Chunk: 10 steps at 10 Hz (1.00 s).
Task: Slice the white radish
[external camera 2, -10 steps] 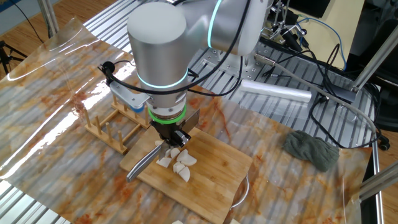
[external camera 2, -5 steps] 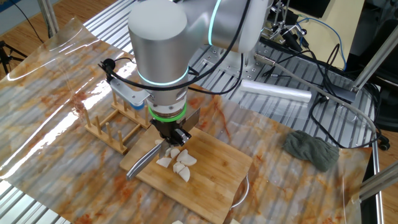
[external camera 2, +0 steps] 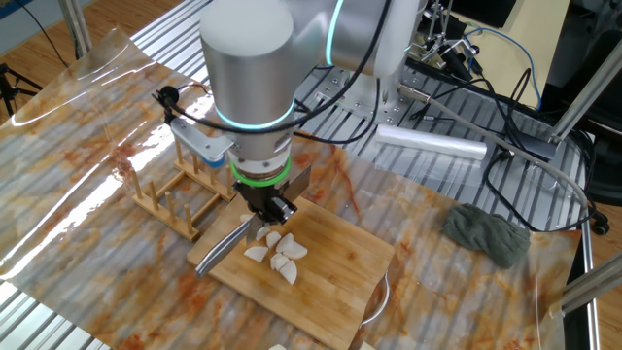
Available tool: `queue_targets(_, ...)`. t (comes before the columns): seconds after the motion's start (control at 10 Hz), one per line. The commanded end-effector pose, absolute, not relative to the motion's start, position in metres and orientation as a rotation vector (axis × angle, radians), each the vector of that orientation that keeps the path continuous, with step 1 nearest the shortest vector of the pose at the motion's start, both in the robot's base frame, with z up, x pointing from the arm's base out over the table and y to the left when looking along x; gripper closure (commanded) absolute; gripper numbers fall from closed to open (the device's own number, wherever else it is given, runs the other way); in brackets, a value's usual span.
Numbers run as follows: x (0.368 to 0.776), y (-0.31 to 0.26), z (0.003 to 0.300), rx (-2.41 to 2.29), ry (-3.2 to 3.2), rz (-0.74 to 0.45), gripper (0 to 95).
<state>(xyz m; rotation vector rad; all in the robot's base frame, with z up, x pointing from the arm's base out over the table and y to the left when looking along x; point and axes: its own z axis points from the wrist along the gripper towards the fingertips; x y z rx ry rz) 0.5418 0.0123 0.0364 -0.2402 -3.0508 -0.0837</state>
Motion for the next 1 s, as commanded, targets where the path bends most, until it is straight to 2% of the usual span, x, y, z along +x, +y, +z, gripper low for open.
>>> queue_targets(0.1,0.546,0.012,0.025,-0.244,-3.060,-0.088,95.0)
queue_targets(0.3,0.545,0.014,0.035,-0.267,-3.043,-0.117,95.0)
queue_targets(0.6,0.545,0.015,0.035,-0.286,-3.045,-0.165,95.0)
queue_targets(1.0,0.544,0.017,0.037,-0.296,-3.048,-0.157,95.0)
